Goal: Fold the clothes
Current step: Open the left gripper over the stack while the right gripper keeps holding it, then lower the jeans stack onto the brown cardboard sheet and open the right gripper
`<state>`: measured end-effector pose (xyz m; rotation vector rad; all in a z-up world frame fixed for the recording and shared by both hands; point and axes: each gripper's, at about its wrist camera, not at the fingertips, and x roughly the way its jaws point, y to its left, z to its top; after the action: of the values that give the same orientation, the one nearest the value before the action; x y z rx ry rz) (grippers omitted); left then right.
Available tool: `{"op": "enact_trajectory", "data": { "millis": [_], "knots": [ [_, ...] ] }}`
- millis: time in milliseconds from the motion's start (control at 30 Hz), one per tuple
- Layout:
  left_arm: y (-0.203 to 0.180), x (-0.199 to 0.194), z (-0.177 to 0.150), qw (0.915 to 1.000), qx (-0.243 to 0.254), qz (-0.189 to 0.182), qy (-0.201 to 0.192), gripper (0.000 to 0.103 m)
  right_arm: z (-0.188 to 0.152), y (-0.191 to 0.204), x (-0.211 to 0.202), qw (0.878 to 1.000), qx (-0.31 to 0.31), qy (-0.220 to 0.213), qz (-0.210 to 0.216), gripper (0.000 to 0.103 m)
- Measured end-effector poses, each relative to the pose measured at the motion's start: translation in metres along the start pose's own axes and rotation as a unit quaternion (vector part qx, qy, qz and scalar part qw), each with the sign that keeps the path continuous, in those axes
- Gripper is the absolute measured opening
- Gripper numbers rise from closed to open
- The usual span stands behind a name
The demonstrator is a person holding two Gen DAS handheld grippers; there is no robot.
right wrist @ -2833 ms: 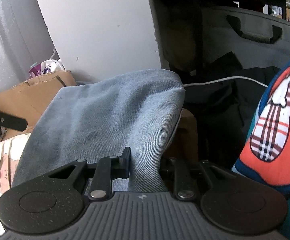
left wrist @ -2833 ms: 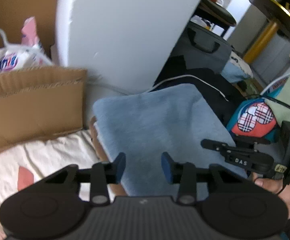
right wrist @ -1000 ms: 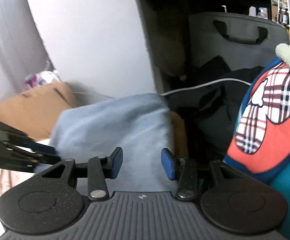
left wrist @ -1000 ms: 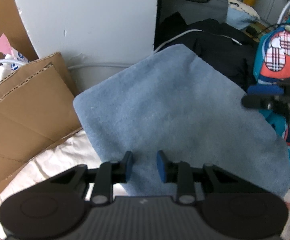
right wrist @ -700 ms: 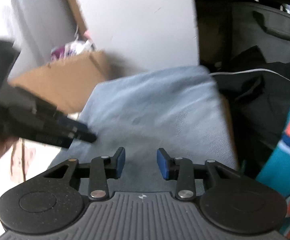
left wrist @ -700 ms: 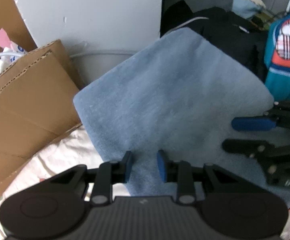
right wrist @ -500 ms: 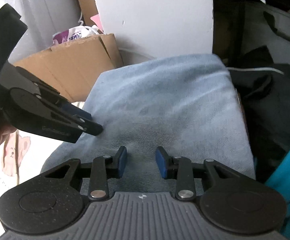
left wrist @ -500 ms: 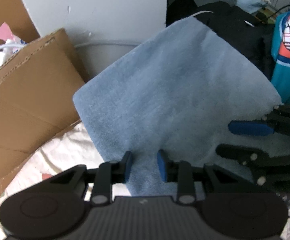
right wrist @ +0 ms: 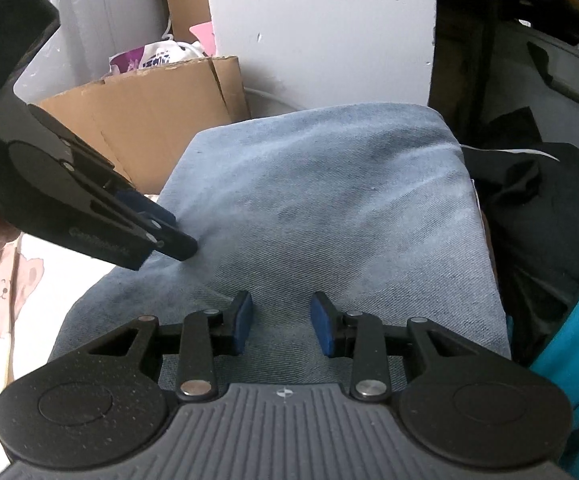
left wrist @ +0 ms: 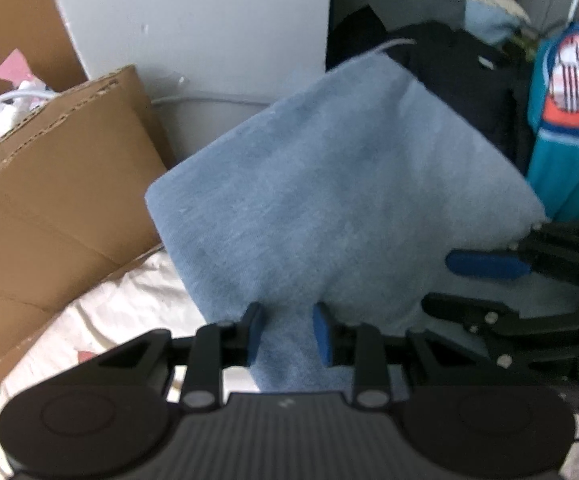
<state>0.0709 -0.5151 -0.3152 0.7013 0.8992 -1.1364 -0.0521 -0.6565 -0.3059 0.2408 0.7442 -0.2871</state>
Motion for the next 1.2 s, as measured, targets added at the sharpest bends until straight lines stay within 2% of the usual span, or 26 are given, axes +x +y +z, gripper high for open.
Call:
{"op": "enact_trajectory", "data": {
  "millis": [100,167,300,533,833,933,1000,1067,1133,1200],
  "knots": [
    [-0.005,-0.009,-0.006,0.9997,0.007,-0.001,-0.023,0.032,-0.005,-0.006,-0.011,1.0,0.02,-0.013,0.002,0.04],
    [-0.008,-0.01,-0.009,0.9994,0.012,0.003,-0.032,0.032,-0.009,-0.006,-0.021,1.0,0.01,-0.015,-0.011,0.043],
    [0.004,-0.004,-0.001,0.9992,-0.021,-0.016,-0.03,0.032,-0.02,-0.012,-0.038,0.999,0.003,-0.021,-0.029,0.044],
    [0.007,-0.002,0.0,0.9994,-0.01,-0.021,-0.026,0.033,-0.044,-0.019,-0.062,0.999,-0.006,-0.032,-0.039,0.044],
    [0.0,-0.005,-0.003,0.9997,-0.001,-0.008,-0.023,0.034,-0.061,-0.022,-0.094,0.997,-0.03,-0.014,-0.069,0.044],
    [-0.006,-0.011,-0.006,0.9996,0.001,0.0,-0.03,0.033,-0.065,-0.027,-0.11,0.997,-0.009,-0.023,-0.076,0.044],
    [-0.006,-0.017,-0.009,0.9994,-0.018,-0.007,-0.028,0.034,-0.066,-0.032,-0.12,0.996,0.014,-0.033,-0.08,0.044],
    [-0.009,-0.026,-0.016,0.9988,-0.023,-0.024,-0.035,0.045,-0.068,-0.041,-0.129,0.994,0.054,-0.042,-0.08,0.044],
    [-0.013,-0.035,-0.023,0.9985,-0.021,-0.032,-0.04,0.051,-0.073,-0.054,-0.136,0.991,0.102,-0.049,-0.069,0.045],
    [-0.019,-0.042,-0.031,0.9986,-0.017,-0.027,-0.042,0.055,-0.083,-0.068,-0.138,0.985,0.157,-0.05,-0.055,0.05]
  ]
}}
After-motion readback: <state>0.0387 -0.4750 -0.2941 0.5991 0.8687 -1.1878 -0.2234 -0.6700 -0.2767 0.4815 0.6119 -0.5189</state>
